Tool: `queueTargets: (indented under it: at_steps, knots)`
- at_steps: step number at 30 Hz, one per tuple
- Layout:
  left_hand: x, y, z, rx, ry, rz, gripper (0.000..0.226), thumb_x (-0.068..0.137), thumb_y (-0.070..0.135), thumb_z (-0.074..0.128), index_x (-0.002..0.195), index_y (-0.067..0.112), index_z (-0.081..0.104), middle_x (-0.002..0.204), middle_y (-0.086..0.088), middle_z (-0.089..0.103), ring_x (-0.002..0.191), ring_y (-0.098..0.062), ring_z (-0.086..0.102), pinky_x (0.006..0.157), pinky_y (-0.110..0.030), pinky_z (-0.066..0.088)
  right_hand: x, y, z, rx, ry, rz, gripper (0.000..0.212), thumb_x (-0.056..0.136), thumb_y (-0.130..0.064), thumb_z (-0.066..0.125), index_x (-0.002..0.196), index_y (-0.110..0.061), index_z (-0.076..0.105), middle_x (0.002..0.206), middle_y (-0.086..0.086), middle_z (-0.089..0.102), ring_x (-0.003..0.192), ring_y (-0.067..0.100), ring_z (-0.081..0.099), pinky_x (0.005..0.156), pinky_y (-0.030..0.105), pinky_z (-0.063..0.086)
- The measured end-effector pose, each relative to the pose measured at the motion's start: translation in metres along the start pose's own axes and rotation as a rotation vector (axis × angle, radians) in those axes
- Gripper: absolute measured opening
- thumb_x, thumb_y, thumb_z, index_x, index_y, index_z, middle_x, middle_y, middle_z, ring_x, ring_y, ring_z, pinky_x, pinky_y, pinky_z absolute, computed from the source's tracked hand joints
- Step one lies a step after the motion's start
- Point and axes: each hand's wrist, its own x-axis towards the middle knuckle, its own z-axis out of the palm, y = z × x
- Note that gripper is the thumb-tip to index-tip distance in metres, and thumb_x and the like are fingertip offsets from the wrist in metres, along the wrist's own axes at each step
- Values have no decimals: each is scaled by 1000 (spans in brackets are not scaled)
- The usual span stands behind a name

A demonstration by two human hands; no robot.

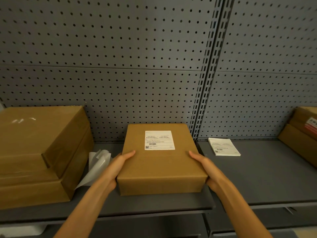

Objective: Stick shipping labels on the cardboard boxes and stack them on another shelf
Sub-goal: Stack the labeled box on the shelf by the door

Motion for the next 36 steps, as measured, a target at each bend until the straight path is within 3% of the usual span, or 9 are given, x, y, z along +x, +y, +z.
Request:
queueTargets:
  at_steps: [6,11,17,22,28,31,36]
  knots:
    - [-19,20,7,-1,-26,192,45,87,33,63,129,28,45,111,-2,65,97,-22,63,73,-35,50,-26,-8,1,14,44,-164,39,86,-37,63,123,-28,57,108,-2,72,99,18,68,81,32,52]
    - [-32,43,22,41,-63,408,54,86,35,63,136,32,42,116,4,64,102,-18,63,82,-36,50,-59,-26,-5,38,115,-346,38,87,-38,60,124,-35,55,112,-8,70,100,13,68,84,33,52]
    - [-53,69,68,40,-222,554,48,86,33,61,132,36,47,113,9,67,96,-12,67,76,-32,50,-105,-41,-31,27,320,-567,61,77,-51,65,135,-40,47,120,-15,65,106,7,64,96,36,48]
    - [-81,81,115,46,-346,631,50,84,34,61,132,38,47,112,11,68,94,-9,67,76,-32,51,-148,-47,-61,63,404,-698,61,79,-50,60,137,-38,44,123,-14,64,106,8,65,91,33,49]
    - [-121,75,168,93,-490,636,71,67,55,66,133,46,42,113,16,67,99,-9,66,84,-37,51,-201,-36,-109,56,507,-790,61,83,-47,63,139,-34,42,123,-8,64,104,12,66,83,29,56]
    - [-148,63,199,118,-570,651,98,43,73,75,132,50,42,111,20,67,96,-5,67,81,-35,51,-234,-23,-139,34,565,-824,66,79,-44,60,141,-31,41,120,-9,65,99,10,68,73,21,56]
    - [-200,28,266,109,-661,645,110,31,73,79,132,44,44,108,18,69,94,-7,68,80,-35,51,-307,-1,-200,15,678,-839,64,76,-48,61,136,-35,45,118,-11,65,96,7,68,70,17,55]
